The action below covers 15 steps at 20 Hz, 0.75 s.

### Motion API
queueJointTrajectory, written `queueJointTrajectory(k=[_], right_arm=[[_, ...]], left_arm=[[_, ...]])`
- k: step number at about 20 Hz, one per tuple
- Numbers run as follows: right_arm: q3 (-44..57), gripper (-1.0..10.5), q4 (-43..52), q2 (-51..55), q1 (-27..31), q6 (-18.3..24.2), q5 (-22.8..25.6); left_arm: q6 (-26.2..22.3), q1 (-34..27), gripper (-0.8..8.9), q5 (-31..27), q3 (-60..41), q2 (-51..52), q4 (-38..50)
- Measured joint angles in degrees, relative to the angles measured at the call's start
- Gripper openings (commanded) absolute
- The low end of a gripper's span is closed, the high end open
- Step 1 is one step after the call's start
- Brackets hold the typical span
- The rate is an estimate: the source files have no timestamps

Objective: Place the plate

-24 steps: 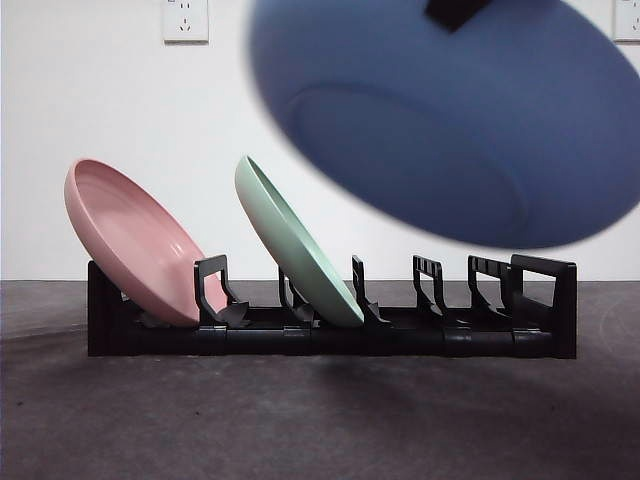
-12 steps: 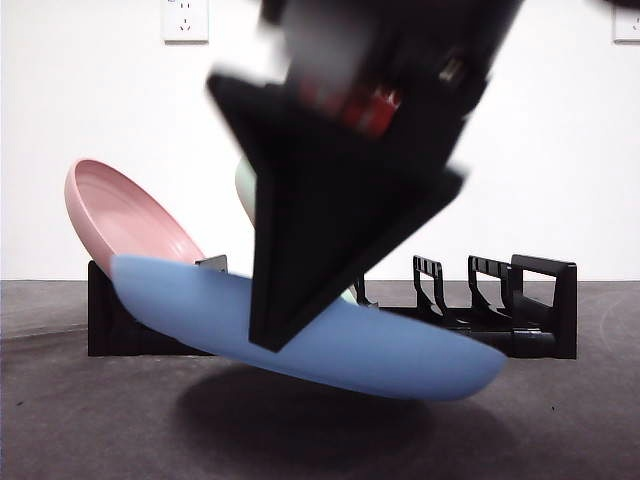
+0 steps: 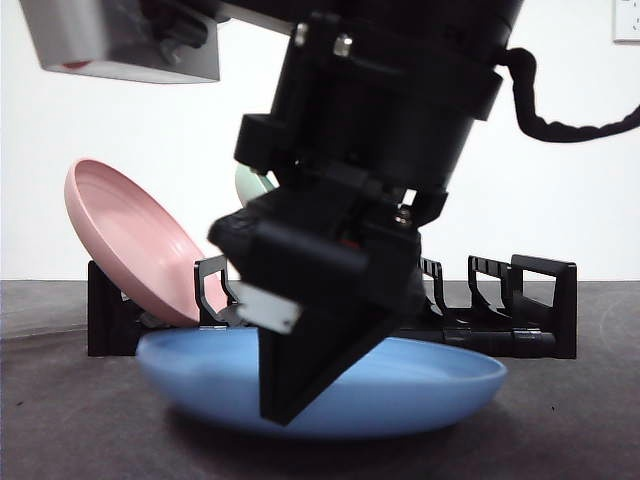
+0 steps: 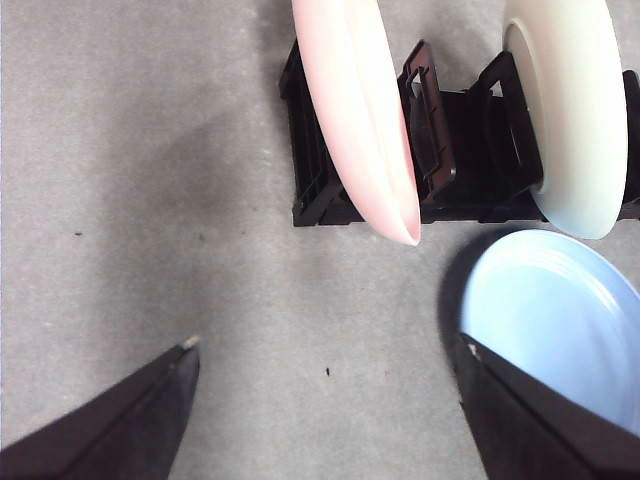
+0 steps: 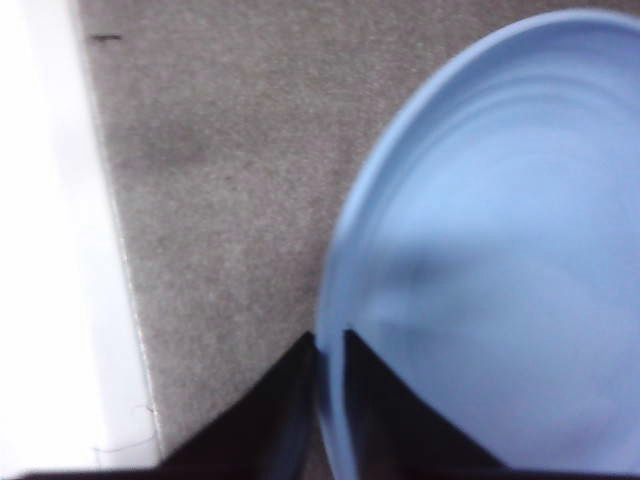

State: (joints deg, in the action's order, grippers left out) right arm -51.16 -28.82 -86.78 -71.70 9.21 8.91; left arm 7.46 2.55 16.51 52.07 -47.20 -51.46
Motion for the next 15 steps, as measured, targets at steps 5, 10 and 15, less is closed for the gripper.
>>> queueJointTrajectory(k=[5, 10, 15], right_arm=[[-0.7, 2.2, -0.6, 0.4, -0.1, -2.8, -1.5], [-7.5, 2.2, -1.8, 13.1, 0.7, -7.7, -2.5], [-7.5, 2.2, -8.8, 26.0, 9.4, -15.4, -1.2]], left_arm=[[0.0, 0.0, 4.07, 0.0, 0.0, 0.0, -0.2], [1.1, 0.6, 4.03, 0.0, 0.3, -0.1, -0.2], [4.6, 2.7, 4.02, 0.0, 7.0, -4.7, -0.2]])
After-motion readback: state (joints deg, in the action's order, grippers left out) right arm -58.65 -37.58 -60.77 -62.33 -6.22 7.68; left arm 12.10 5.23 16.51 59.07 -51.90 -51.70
